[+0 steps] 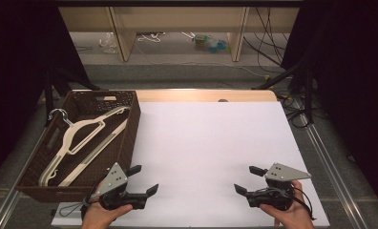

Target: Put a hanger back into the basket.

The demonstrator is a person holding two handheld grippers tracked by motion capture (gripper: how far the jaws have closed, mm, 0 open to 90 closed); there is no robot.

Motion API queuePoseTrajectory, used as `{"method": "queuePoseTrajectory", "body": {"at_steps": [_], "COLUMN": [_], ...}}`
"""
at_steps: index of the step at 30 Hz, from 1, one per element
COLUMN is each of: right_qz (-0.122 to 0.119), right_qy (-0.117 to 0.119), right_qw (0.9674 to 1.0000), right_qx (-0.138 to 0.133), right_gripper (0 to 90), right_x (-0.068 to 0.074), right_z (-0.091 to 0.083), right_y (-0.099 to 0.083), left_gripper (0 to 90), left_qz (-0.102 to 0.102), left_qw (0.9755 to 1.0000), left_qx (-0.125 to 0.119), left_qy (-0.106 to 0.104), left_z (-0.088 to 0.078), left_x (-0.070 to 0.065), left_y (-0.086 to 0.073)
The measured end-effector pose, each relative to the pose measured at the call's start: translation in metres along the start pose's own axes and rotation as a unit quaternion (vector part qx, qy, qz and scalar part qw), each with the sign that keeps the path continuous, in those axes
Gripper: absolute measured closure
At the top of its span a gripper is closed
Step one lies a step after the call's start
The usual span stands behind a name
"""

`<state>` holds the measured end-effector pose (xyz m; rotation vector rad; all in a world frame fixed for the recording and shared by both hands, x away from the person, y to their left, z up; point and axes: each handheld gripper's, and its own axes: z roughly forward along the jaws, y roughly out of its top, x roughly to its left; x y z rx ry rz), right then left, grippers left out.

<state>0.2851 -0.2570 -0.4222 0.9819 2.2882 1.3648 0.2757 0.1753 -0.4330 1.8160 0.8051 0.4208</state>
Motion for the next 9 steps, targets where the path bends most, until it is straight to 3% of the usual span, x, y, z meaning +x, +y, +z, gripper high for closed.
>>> {"method": "queuePoseTrajectory", "body": {"at_steps": [9], "right_qz": [0.0], "right_qy": [0.005], "right_qw": [1.0], "right_qx": [0.005], "right_gripper": [19.5], "right_x": [0.0003], "right_z": [0.0004], "right_y": [0.0], "left_gripper": [16.0], "left_qz": [0.002], "left_qw": [1.0], "left_qx": [0.002], "left_qy": [0.0], "left_z": [0.0002], "left_x": [0.0004], "left_y": [-0.0001]}}
